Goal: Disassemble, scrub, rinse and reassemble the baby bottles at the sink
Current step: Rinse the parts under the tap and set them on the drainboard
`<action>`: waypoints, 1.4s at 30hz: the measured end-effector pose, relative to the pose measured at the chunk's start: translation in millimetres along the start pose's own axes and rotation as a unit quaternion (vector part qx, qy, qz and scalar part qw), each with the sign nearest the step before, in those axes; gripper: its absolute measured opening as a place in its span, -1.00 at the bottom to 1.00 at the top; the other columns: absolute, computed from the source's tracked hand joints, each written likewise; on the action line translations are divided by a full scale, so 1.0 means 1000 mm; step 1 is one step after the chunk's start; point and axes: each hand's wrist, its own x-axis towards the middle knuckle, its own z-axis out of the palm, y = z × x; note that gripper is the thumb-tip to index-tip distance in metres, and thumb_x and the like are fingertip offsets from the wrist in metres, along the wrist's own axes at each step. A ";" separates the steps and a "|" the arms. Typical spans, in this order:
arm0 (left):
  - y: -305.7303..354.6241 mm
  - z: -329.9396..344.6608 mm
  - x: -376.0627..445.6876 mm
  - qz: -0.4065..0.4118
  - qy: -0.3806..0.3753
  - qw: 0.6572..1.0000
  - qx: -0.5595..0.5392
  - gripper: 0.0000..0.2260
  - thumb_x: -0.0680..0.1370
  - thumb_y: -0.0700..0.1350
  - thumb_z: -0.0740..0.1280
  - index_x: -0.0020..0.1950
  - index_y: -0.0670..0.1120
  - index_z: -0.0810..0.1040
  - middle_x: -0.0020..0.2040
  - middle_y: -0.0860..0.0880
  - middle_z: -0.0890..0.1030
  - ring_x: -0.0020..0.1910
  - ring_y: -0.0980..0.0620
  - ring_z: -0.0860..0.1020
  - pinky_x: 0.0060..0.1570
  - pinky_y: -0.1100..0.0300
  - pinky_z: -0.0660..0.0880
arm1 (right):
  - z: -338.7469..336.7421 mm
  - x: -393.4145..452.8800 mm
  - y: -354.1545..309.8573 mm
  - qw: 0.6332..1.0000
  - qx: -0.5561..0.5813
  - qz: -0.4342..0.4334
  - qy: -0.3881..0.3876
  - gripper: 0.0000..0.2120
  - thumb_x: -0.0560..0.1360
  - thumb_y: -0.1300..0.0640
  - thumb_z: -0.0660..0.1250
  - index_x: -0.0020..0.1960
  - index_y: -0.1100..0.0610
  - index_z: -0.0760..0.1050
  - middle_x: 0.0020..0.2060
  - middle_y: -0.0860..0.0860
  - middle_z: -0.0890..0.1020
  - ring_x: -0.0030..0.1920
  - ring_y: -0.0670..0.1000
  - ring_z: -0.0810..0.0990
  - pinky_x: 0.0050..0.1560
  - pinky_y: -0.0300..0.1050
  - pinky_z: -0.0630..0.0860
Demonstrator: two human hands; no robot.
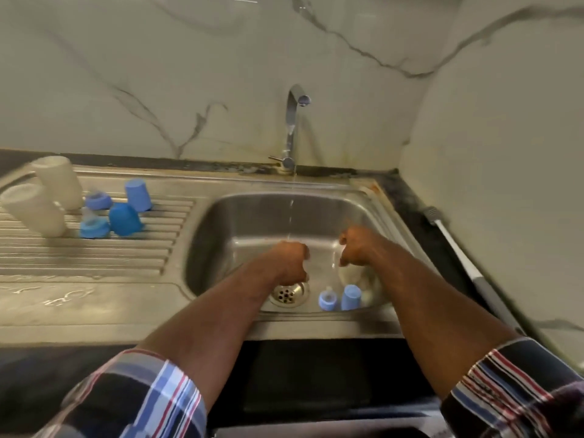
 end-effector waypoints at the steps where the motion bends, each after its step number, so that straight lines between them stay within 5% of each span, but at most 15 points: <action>1: 0.006 0.006 0.005 0.004 -0.031 1.000 -0.003 -0.44 0.53 -0.02 0.49 0.50 -0.02 0.42 0.46 -0.05 0.47 0.39 -0.08 0.47 0.35 0.10 0.42 | 0.004 0.003 0.010 1.000 0.020 0.016 0.002 -0.38 0.43 0.05 0.55 0.42 0.17 0.45 0.35 0.12 0.52 0.32 0.13 0.52 0.29 -0.02 0.50; 5: 0.031 0.026 0.024 0.033 -0.122 0.992 0.004 -0.39 0.51 -0.07 0.52 0.52 0.10 0.39 0.46 -0.02 0.45 0.38 -0.07 0.47 0.33 0.02 0.45 | 0.017 0.014 0.029 0.997 0.073 0.018 -0.013 -0.22 0.40 0.09 0.58 0.52 0.05 0.32 0.43 0.08 0.44 0.38 0.13 0.47 0.34 0.05 0.48; 10: 0.054 0.041 0.046 0.126 -0.168 0.976 0.048 -0.38 0.52 -0.21 0.48 0.49 0.23 0.43 0.45 -0.06 0.44 0.33 -0.08 0.50 0.30 0.04 0.48 | 0.024 0.034 0.028 0.999 0.002 -0.012 -0.031 -0.25 0.46 0.15 0.52 0.56 -0.04 0.27 0.48 0.05 0.40 0.42 0.12 0.43 0.39 0.02 0.43; 13: 0.059 0.045 0.058 0.148 -0.189 0.968 0.070 -0.45 0.54 -0.21 0.46 0.48 0.14 0.47 0.47 -0.05 0.41 0.39 -0.10 0.44 0.35 0.04 0.43 | 0.028 0.044 0.030 0.999 -0.016 -0.015 -0.038 -0.28 0.47 0.24 0.49 0.54 -0.03 0.30 0.47 0.05 0.41 0.41 0.11 0.44 0.38 -0.01 0.44; 17: 0.068 0.046 0.070 0.114 -0.231 0.966 0.029 -0.61 0.59 -0.30 0.38 0.41 -0.13 0.54 0.35 -0.13 0.56 0.31 -0.11 0.55 0.16 0.14 0.49 | 0.027 0.053 0.027 0.999 -0.030 -0.017 -0.031 -0.39 0.48 0.22 0.49 0.48 0.01 0.41 0.39 0.06 0.49 0.34 0.11 0.51 0.34 0.02 0.49; 25: 0.046 0.048 0.085 0.115 -0.175 0.978 0.006 -0.59 0.56 -0.26 0.43 0.39 0.00 0.59 0.52 -0.07 0.39 0.46 -0.11 0.40 0.41 0.12 0.34 | 0.014 0.063 0.033 0.985 0.143 0.012 0.094 -0.52 0.47 0.16 0.48 0.35 0.04 0.45 0.24 0.09 0.55 0.24 0.10 0.53 0.24 -0.04 0.50; 29: 0.029 0.019 0.078 0.085 -0.050 0.981 -0.164 -0.73 0.55 -0.15 0.45 0.25 -0.02 0.67 0.18 0.00 0.63 0.15 -0.01 0.59 0.08 0.22 0.46 | 0.001 0.067 0.027 0.910 0.383 0.070 0.144 -0.52 0.42 0.15 0.52 0.27 0.04 0.41 0.10 0.03 0.50 0.13 0.10 0.55 0.11 -0.04 0.56; 31: 0.016 -0.001 0.072 0.008 0.014 0.941 -0.339 -0.82 0.57 -0.16 0.42 0.16 -0.05 0.68 0.00 -0.07 0.64 -0.05 -0.05 0.59 -0.09 0.13 0.53 | -0.004 0.067 0.016 0.839 0.526 0.075 0.119 -0.57 0.37 0.20 0.56 0.13 0.05 0.43 0.06 0.08 0.57 0.01 0.11 0.61 -0.06 0.00 0.65; 34: -0.003 -0.026 0.058 -0.087 0.099 0.777 -0.616 -0.83 0.62 -0.02 0.38 0.18 -0.01 0.60 0.13 -0.08 0.66 0.01 -0.07 0.64 0.06 -0.08 0.64 | -0.003 0.068 -0.010 0.749 0.658 0.041 0.068 -0.60 0.34 0.25 0.58 0.08 0.08 0.48 0.07 0.14 0.64 0.02 0.11 0.65 0.03 0.02 0.65; 36: -0.015 -0.034 0.056 -0.086 0.109 0.695 -0.705 -0.74 0.62 0.05 0.38 0.26 -0.02 0.55 0.16 -0.09 0.66 0.08 -0.12 0.67 0.08 -0.15 0.64 | 0.002 0.067 -0.027 0.693 0.720 0.019 0.031 -0.63 0.39 0.37 0.51 0.10 0.14 0.47 0.07 0.18 0.63 0.03 0.12 0.66 0.06 -0.02 0.65; 42: -0.026 -0.031 0.067 -0.051 0.153 0.672 -0.723 -0.70 0.58 -0.19 0.44 0.29 -0.04 0.54 0.15 -0.12 0.69 0.06 -0.13 0.71 -0.05 -0.01 0.68 | 0.012 0.077 -0.047 0.688 0.726 0.002 -0.011 -0.61 0.44 0.42 0.44 0.16 0.11 0.47 0.04 0.14 0.66 0.01 0.10 0.69 0.03 -0.02 0.66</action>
